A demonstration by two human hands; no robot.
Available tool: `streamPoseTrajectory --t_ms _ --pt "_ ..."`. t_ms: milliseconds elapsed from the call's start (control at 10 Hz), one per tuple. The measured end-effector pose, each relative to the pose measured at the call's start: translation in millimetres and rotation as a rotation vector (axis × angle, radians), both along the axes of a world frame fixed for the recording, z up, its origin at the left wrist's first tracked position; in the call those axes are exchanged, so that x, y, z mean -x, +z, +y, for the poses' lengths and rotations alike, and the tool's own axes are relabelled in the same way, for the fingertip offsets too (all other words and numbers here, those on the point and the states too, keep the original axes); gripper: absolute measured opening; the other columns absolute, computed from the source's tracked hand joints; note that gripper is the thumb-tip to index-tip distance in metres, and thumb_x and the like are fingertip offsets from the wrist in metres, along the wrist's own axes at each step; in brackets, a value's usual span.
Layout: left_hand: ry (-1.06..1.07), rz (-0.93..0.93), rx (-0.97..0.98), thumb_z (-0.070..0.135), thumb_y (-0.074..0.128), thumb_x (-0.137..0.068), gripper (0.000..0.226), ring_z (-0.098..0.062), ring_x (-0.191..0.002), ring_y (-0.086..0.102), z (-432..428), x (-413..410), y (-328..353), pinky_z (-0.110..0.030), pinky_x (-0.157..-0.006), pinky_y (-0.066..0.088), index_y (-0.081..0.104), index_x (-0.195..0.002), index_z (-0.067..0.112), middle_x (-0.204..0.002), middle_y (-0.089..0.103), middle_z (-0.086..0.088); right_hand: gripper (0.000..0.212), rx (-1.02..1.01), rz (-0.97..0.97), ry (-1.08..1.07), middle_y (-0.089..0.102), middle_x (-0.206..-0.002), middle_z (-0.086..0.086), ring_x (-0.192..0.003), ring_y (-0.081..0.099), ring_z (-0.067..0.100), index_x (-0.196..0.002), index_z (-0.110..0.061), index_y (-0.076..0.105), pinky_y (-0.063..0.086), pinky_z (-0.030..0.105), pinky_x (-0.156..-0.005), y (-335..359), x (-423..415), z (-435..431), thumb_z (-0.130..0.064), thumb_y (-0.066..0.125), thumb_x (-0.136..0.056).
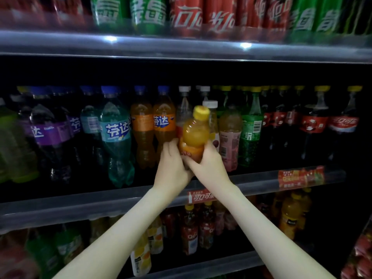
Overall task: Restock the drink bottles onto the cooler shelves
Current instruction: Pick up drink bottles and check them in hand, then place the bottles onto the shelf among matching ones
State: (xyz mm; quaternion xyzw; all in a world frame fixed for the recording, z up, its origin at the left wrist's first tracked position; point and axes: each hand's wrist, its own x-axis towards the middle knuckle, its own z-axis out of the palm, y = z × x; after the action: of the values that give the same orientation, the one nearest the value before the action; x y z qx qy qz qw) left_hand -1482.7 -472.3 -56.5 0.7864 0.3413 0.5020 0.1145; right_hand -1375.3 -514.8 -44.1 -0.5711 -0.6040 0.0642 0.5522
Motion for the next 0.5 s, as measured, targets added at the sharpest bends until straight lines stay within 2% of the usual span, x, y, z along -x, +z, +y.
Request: streamPoseTrajectory --t_ms 100,200,300,400,500 --pt "-0.019 0.057 -0.293 0.009 0.078 -0.071 0.072 -0.027 -0.115 0.048 -16 21 -19 -0.03 -0.102 0.041 0.042 -0.131 -0.003 -0.122 0.05 -0.018 0.048 -0.052 0.103 0.005 0.065 -0.103 -0.006 -0.096 0.061 -0.001 -0.112 -0.018 0.06 0.047 0.009 -0.08 -19 3 -21 -0.033 0.082 -0.072" --pt "-0.048 0.074 -0.442 0.019 0.066 -0.084 0.061 -0.02 -0.126 0.042 -33 41 -38 -0.022 -0.11 0.03 0.038 -0.136 0.002 -0.13 0.046 -0.015 0.051 -0.144 0.063 -0.008 0.07 -0.096 0.0 -0.092 0.06 -0.004 -0.099 -0.009 0.069 0.041 0.003 -0.081 -32 2 -35 -0.051 0.076 -0.072" --pt "-0.092 0.095 -0.487 0.022 0.057 -0.089 0.054 -0.012 -0.13 0.037 -48 73 -77 -0.022 -0.11 0.029 0.035 -0.137 0.009 -0.134 0.042 -0.01 0.053 -0.148 0.012 0.035 0.071 -0.094 -0.006 -0.094 0.062 0.0 -0.088 -0.012 0.073 0.041 0.005 -0.088 -46 1 -61 -0.063 0.068 -0.074" --pt "-0.075 0.112 -0.401 0.02 0.057 -0.088 0.051 -0.014 -0.129 0.04 -51 86 -105 -0.023 -0.109 0.032 0.038 -0.134 0.009 -0.133 0.043 -0.01 0.036 -0.095 0.001 0.148 0.067 -0.102 -0.019 -0.105 0.059 -0.008 -0.096 -0.016 0.071 0.039 0.005 -0.093 -61 4 -69 -0.044 0.077 -0.073" --pt "-0.059 0.236 -0.224 0.021 0.053 -0.09 0.045 -0.019 -0.123 0.046 -58 109 -158 -0.022 -0.108 0.033 0.041 -0.131 0.007 -0.129 0.048 -0.01 0.058 0.426 0.115 0.245 0.064 -0.112 -0.003 -0.105 0.057 -0.007 -0.108 -0.017 0.062 0.038 0.009 -0.1 -109 16 -92 -0.058 0.069 -0.068"
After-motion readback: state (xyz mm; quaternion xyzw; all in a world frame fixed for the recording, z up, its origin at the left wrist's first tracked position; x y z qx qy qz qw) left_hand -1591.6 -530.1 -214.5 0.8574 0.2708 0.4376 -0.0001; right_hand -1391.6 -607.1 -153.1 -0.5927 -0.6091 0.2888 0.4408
